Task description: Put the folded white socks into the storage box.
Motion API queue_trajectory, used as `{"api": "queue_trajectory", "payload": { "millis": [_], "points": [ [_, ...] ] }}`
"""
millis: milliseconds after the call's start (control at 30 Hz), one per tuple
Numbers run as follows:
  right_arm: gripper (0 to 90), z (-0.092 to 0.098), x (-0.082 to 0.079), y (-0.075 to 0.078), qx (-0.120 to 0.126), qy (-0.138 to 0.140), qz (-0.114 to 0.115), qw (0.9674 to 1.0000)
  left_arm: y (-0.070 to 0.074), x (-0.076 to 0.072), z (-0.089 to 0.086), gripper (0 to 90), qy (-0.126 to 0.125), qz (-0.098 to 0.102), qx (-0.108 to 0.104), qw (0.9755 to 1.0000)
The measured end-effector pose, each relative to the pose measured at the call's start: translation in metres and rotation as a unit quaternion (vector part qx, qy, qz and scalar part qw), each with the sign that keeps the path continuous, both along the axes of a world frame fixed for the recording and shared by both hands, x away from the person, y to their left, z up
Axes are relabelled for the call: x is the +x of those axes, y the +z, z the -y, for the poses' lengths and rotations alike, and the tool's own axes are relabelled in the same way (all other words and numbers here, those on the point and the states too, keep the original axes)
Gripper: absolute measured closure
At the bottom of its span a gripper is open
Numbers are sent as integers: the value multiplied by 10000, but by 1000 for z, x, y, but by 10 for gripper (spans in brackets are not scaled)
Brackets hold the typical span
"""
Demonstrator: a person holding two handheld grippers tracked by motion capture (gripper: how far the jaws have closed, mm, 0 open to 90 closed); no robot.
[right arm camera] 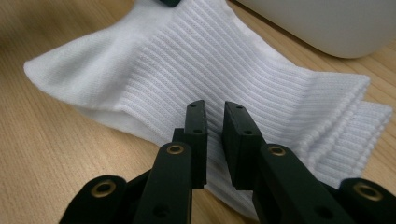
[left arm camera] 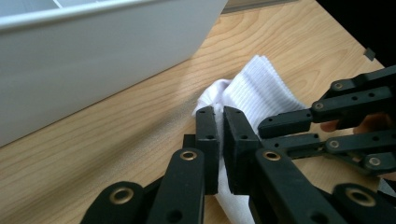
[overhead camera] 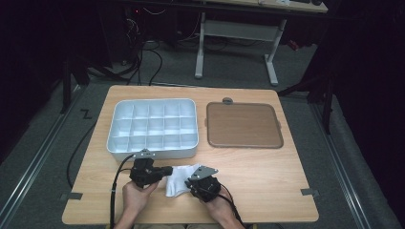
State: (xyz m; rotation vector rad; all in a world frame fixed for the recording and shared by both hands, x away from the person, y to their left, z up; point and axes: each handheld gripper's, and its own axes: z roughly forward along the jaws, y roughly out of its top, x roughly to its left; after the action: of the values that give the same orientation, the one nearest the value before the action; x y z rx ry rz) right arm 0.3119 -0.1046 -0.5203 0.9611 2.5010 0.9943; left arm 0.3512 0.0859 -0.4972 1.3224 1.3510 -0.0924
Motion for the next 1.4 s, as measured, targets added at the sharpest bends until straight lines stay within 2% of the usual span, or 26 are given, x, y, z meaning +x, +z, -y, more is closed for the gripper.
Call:
{"api": "queue_trajectory", "payload": {
  "millis": [500, 700, 800, 867, 967, 1067, 1233, 1400],
  "points": [
    [807, -20, 4, 2, -43, 212, -115, 9997, 12, -4, -8, 860, -2, 38, -285, 9996],
    [810, -30, 4, 2, -47, 361, -140, 9992, 12, -4, -9, 861, -15, 72, -282, 9996],
    [805, -31, 5, 2, 38, 390, -247, 9989, 12, -3, -10, 861, 17, 70, -280, 9996],
    [767, -29, 6, 4, 84, 408, -331, 9986, 12, -3, -10, 861, 31, 65, -265, 9996],
    [719, -24, 7, 10, 101, 316, -354, 9988, 11, -4, -11, 861, 27, 97, -174, 9998],
    [695, -15, 6, 18, 249, 206, -219, 9992, 11, -4, -11, 861, 35, 97, -148, 9998],
    [685, 1, 7, 30, 324, -100, 28, 9994, 11, -4, -11, 861, 40, 100, -108, 9999],
    [663, 16, 15, 31, 328, -462, 29, 9984, 11, -4, -10, 861, 17, 100, -91, 9999]
  ]
}}
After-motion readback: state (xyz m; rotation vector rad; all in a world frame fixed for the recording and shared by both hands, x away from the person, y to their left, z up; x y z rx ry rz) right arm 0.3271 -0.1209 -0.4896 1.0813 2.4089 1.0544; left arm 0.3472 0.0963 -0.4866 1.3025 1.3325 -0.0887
